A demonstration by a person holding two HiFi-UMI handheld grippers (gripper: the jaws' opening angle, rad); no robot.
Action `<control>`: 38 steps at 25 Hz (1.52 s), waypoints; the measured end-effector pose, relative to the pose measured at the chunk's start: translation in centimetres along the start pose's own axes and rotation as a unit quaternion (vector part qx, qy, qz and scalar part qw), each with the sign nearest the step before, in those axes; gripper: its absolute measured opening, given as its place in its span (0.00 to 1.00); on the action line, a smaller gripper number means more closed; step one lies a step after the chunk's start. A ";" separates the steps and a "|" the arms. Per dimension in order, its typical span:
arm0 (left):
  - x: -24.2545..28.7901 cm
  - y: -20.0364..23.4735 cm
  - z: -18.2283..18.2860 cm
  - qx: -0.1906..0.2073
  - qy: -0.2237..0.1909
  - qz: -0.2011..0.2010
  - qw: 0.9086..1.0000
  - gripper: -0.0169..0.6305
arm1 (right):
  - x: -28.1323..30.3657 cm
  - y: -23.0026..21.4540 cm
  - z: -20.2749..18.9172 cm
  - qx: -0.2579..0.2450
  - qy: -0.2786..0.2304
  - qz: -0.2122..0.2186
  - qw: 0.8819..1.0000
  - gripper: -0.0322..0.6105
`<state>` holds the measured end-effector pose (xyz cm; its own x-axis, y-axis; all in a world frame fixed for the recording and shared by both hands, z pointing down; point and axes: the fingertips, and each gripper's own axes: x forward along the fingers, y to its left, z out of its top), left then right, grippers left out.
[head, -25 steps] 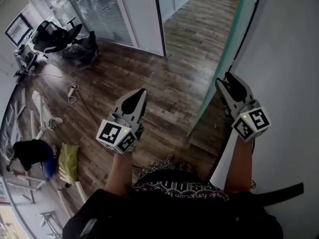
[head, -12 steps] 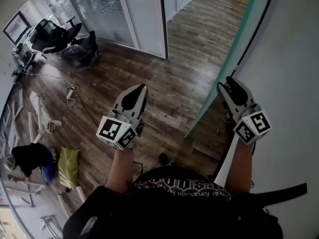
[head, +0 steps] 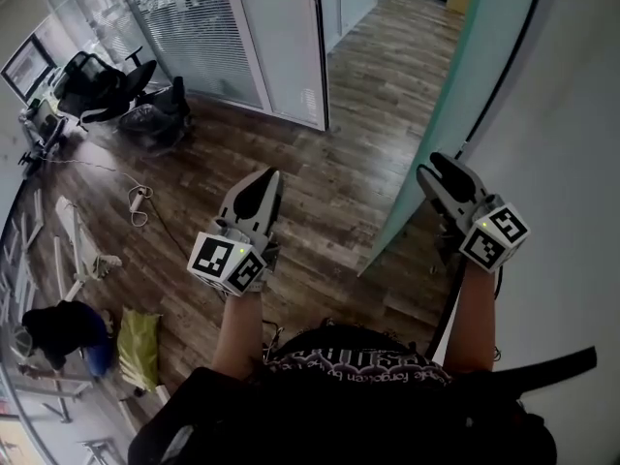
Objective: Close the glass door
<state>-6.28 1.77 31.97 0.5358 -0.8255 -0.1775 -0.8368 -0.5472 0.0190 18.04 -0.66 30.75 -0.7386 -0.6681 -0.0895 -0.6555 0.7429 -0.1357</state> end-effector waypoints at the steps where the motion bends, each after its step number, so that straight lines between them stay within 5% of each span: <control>1: 0.0 0.7 0.0 0.000 0.000 0.002 1.000 0.03 | 0.6 0.0 0.0 -0.001 0.000 -0.001 1.000 0.30; 14: -0.6 7.4 0.4 0.004 0.002 0.037 0.999 0.03 | 9.5 -0.6 -0.8 0.016 -0.024 -0.001 1.000 0.30; 17: 0.1 8.5 -0.3 0.012 0.010 0.042 0.999 0.03 | 11.6 -1.0 -1.0 -0.025 -0.009 -0.010 1.000 0.30; 21: 1.7 10.2 -0.5 0.011 0.012 0.061 0.998 0.03 | 13.9 -3.8 -1.2 -0.118 0.011 -0.097 0.988 0.30; 23: 2.7 11.1 -0.7 0.012 0.013 0.071 0.997 0.03 | 15.3 -4.5 -1.6 -0.131 0.016 -0.107 0.986 0.30; 27: 4.5 12.4 -0.4 0.020 0.006 0.084 0.996 0.03 | 17.2 -5.2 -2.5 -0.111 0.021 -0.093 0.989 0.30; 33: 6.2 14.2 -0.7 0.024 0.012 0.107 0.994 0.03 | 19.1 -9.7 -8.3 -0.054 0.093 -0.093 0.990 0.30; 38: 7.7 15.5 -0.7 0.034 0.018 0.121 0.992 0.03 | 24.0 -11.3 -8.6 -0.052 0.095 -0.089 0.990 0.30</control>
<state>-15.10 -13.15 31.55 0.3214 -0.9365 -0.1399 -0.9463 -0.3233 -0.0100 6.33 -24.76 38.64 -0.6193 -0.7766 0.1158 -0.7837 0.6204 -0.0303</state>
